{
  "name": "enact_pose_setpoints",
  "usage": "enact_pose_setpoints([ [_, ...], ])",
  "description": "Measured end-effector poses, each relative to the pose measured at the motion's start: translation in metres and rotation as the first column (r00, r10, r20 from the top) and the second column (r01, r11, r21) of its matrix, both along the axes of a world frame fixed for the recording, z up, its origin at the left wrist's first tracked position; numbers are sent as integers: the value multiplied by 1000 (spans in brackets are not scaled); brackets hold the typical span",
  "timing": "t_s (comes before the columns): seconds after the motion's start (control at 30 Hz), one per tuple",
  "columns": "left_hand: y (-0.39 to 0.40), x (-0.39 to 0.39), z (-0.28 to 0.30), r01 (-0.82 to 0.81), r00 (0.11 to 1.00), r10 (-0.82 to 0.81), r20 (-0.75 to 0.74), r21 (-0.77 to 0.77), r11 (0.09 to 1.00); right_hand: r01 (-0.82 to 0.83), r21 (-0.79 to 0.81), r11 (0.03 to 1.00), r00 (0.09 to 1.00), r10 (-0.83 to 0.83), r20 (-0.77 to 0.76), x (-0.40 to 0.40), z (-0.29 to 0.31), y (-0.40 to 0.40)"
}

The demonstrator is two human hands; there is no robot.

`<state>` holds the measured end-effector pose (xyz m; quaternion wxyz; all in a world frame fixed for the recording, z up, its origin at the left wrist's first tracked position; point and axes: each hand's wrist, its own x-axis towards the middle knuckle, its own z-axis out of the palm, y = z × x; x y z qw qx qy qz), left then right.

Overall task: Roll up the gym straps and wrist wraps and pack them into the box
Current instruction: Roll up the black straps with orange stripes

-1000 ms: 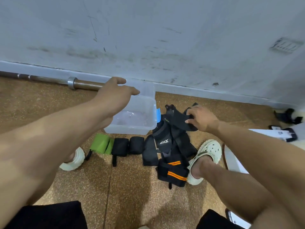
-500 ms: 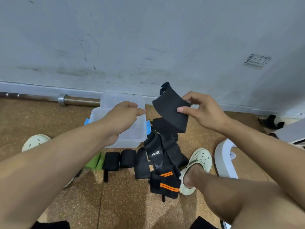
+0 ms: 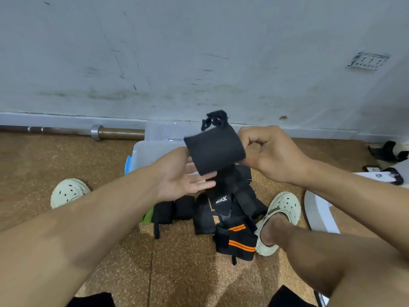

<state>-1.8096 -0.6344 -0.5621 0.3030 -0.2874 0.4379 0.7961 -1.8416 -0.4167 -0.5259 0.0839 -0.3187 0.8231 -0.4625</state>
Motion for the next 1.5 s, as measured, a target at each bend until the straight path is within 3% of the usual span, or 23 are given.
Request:
enact_pose_setpoints([
  [0.1, -1, 0, 0, -76, 994, 67, -90, -100, 992, -138, 147, 979, 987, 125, 98, -7, -4, 2],
  [0.2, -4, 2, 2, -42, 986, -9, -166, -303, 952, -251, 275, 928, 958, 197, 210, -14, -7, 7],
  [0.3, -6, 3, 5, 62, 942, -225, -249, -530, 846, -80, 293, 953, 978, 19, 205, -24, -14, 11],
  [0.4, -8, 6, 14, 185, 817, -499, -290, -688, 702, 30, 345, 938, 981, -94, 169, -32, -19, 10],
  [0.5, -8, 10, 24, 250, 674, -657, -339, -732, 634, -163, 405, 900, 942, 19, 336, -33, -24, 8],
  [0.57, -11, 10, 29, 262, 618, -691, -375, -731, 631, -327, 443, 835, 896, 124, 427, -30, -31, 3],
  [0.63, -14, 9, 35, 248, 585, -705, -402, -738, 627, -389, 414, 823, 866, 173, 470, -28, -38, -2],
  [0.77, -24, 3, 38, 97, 622, -676, -396, -817, 568, -451, 232, 862, 681, 164, 714, -31, -35, -5],
  [0.83, -33, -5, 34, -7, 676, -629, -383, -857, 515, -471, 230, 852, 626, 140, 767, -38, -35, -1],
  [1.0, -52, -17, 18, -96, 785, -516, -343, -890, 445, -484, 368, 794, 617, 11, 787, -50, -45, 15],
  [1.13, -62, -21, 9, -139, 827, -490, -274, -946, 294, -444, 571, 690, 672, -165, 722, -52, -44, 28],
  [1.23, -67, -19, 5, -59, 811, -570, -134, -987, 148, -381, 550, 743, 644, -213, 735, -53, -45, 36],
  [1.3, -67, -18, 2, -12, 782, -620, -71, -995, 99, -303, 464, 832, 573, -230, 786, -54, -46, 37],
  [1.4, -57, -12, 2, 43, 698, -710, -95, -984, 174, -126, 287, 950, 477, -196, 857, -55, -47, 34],
  [1.5, -37, 0, 2, 128, 551, -823, -136, -961, 245, 24, 129, 991, 443, -126, 888, -51, -41, 18],
])
